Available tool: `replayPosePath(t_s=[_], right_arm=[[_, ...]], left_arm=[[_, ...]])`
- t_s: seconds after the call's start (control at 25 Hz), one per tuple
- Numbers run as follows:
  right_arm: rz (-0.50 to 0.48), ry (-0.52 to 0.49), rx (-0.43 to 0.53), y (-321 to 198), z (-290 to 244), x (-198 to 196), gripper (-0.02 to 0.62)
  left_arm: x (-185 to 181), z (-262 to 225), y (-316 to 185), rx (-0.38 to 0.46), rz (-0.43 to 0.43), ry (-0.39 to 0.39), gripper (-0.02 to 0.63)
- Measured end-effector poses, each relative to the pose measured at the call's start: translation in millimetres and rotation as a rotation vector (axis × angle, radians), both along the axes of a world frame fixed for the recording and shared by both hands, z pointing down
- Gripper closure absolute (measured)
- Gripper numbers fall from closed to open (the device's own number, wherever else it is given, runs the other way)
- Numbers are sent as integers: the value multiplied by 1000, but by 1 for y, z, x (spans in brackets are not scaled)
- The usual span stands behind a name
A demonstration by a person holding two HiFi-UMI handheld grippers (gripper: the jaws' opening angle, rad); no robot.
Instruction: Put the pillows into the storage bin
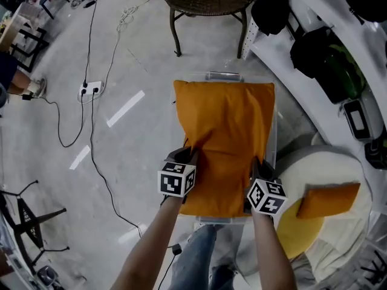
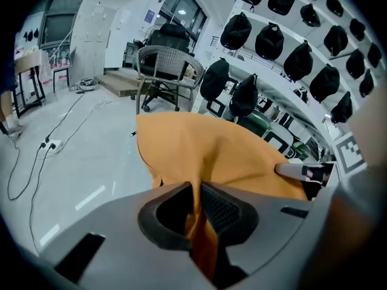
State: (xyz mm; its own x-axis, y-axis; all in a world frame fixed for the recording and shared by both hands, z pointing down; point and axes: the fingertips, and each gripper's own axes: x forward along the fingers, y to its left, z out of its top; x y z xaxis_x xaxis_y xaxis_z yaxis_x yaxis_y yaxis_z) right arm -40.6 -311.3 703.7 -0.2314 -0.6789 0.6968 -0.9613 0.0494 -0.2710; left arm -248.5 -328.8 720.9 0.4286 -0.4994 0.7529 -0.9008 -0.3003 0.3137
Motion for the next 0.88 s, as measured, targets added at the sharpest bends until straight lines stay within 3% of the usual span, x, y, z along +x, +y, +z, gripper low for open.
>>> replayPosePath(t_s=[0.12, 0.4, 0.52, 0.6, 0.88], right_arm=[[-5, 9, -13, -1, 23, 0, 566], [-19, 18, -71, 14, 54, -2, 413], [-34, -13, 2, 10, 27, -2, 402], [-39, -34, 36, 7, 6, -3, 370], [159, -101, 114, 11, -64, 43, 360]], left_arm=[[-4, 19, 1, -1, 1, -31, 541], [-24, 51, 3, -40, -15, -184, 494], [-16, 33, -1, -11, -17, -147, 411], [-4, 14, -2, 23, -8, -102, 399], [64, -72, -10, 132, 118, 23, 388]])
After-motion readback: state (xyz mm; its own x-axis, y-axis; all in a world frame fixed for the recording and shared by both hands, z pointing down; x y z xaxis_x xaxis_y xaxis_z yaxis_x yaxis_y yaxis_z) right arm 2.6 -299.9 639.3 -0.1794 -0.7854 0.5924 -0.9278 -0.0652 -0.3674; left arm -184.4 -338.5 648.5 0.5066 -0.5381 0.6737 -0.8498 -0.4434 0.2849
